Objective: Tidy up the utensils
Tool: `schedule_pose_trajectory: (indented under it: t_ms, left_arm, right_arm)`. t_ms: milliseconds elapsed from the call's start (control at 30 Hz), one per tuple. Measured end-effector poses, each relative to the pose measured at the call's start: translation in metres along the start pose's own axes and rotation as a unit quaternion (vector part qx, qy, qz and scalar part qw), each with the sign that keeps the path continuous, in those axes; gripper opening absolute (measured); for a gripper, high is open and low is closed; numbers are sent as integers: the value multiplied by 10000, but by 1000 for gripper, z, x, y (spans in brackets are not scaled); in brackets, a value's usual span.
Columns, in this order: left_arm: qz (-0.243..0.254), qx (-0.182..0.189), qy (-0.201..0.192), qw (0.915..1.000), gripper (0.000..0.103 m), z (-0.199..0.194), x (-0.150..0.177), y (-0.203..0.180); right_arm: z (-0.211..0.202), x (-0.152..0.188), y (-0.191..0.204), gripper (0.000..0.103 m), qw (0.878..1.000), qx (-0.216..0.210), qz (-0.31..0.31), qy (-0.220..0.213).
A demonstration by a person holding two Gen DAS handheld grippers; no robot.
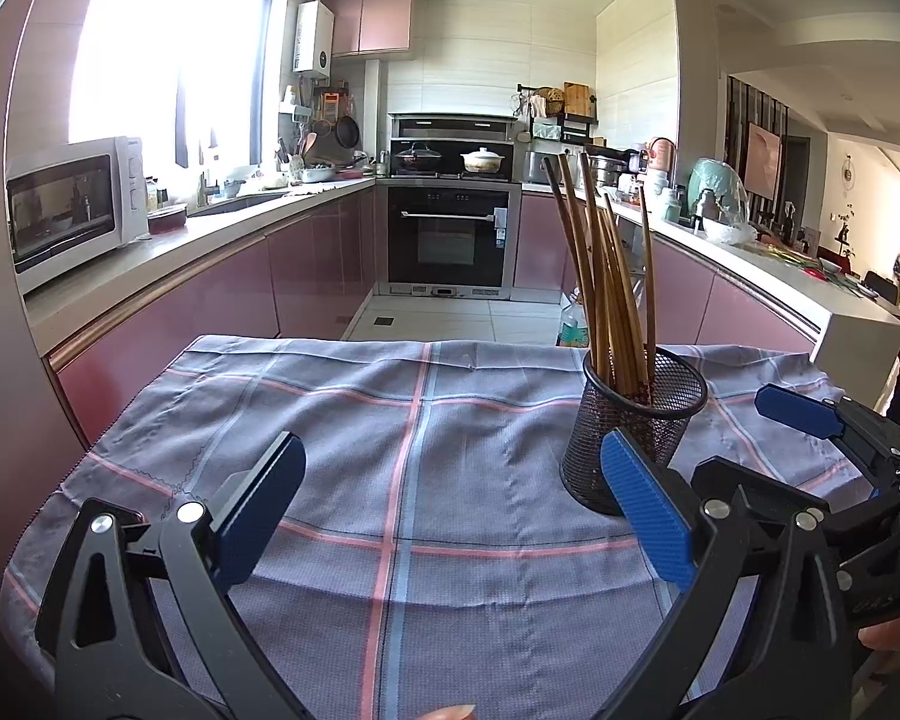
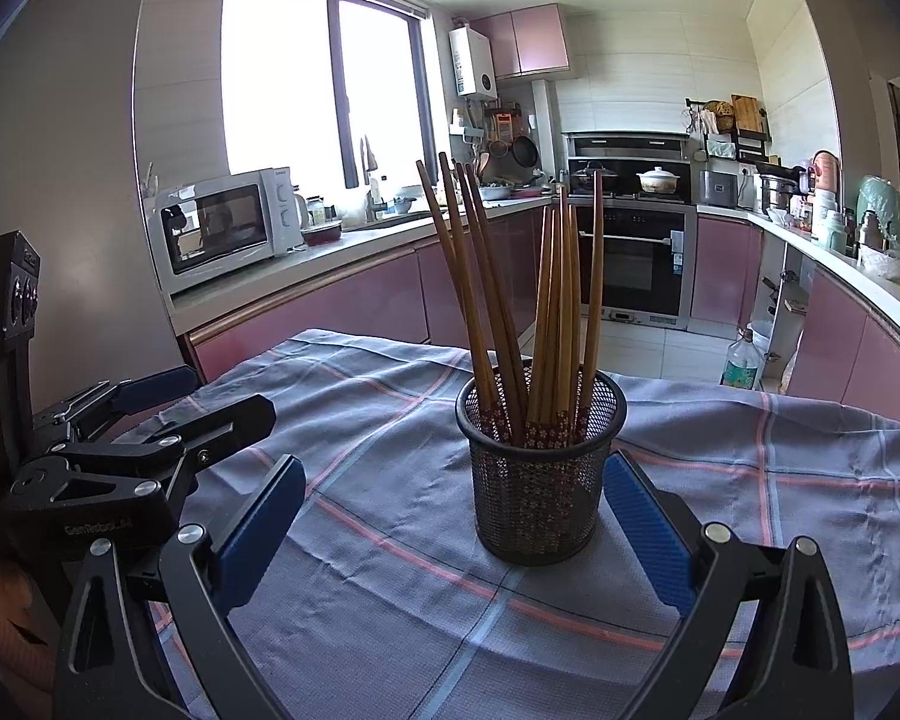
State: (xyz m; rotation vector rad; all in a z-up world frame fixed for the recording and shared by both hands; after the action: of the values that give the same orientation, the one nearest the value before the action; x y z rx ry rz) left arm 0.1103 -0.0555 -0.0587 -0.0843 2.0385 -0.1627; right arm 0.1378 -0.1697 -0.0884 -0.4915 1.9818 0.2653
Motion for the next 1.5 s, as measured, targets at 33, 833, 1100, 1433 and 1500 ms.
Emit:
schedule_pose_trajectory:
  t_ms: [33,833,1100,1433,1500]
  left_arm:
    - [-9,11,9,10000,97,0,0,0]
    - [-11,-25,-31,10000,97,-1,1,-1]
    - [-6,-21,-33,10000,97,-1,1,-1]
    - [1,-22,-44,10000,97,-2,0,-1]
    - [-4,-22,-39,10000,97,-2,0,-1]
  right_arm:
    - [0,0,0,96,10000,7,1,-4]
    - [-5,-2,-3,96,9999,86,16,-86]
    - [-4,-3,-2,96,9999,97,13,-101]
    - [-5,-5,-2,96,9999,85,11,-107]
    - [-5,-5,-1,96,9999,73,9,-105]
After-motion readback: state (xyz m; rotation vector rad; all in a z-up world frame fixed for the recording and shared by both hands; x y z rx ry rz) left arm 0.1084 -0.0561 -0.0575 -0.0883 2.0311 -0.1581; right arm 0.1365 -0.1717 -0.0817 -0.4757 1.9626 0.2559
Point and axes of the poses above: each gripper's, at about its wrist camera, not at the fingertips, and z roughly the way its jaws point, y to its left, x to its underside, the point moved 6 cm from there along z, roughly the way its jaws point, and after that the axes turned 8 degrees about -z, right-handed, at the moved point
